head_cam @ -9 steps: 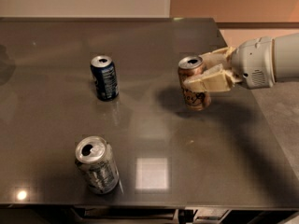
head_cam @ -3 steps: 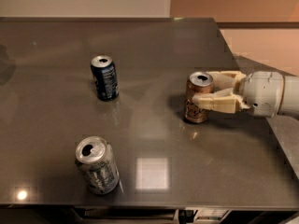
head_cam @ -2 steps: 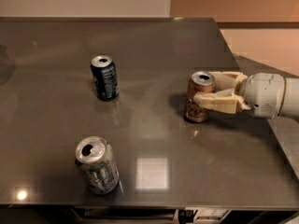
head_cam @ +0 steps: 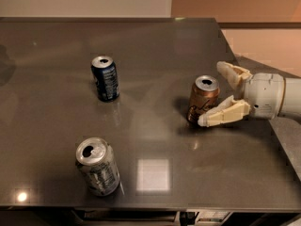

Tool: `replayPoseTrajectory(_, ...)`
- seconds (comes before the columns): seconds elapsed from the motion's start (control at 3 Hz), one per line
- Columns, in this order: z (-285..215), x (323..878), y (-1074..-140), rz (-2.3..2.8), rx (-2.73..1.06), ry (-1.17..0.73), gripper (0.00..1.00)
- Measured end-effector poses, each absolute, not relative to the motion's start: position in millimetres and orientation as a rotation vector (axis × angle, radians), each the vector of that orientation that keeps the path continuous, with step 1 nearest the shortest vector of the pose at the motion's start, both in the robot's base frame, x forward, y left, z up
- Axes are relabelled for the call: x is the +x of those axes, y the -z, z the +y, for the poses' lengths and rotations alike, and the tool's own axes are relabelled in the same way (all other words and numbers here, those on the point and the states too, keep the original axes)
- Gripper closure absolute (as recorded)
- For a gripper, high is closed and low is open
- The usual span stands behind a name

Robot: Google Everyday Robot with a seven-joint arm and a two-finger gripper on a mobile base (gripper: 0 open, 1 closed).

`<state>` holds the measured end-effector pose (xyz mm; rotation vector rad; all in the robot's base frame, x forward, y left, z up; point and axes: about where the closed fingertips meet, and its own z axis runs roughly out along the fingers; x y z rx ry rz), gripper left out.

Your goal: Place orange can upright

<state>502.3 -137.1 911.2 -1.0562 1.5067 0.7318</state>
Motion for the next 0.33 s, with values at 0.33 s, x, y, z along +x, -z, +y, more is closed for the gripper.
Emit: replayPoseTrajectory(0.33,-137.0,502.3,-911.2,1.507,-1.056,-0.732,0.00)
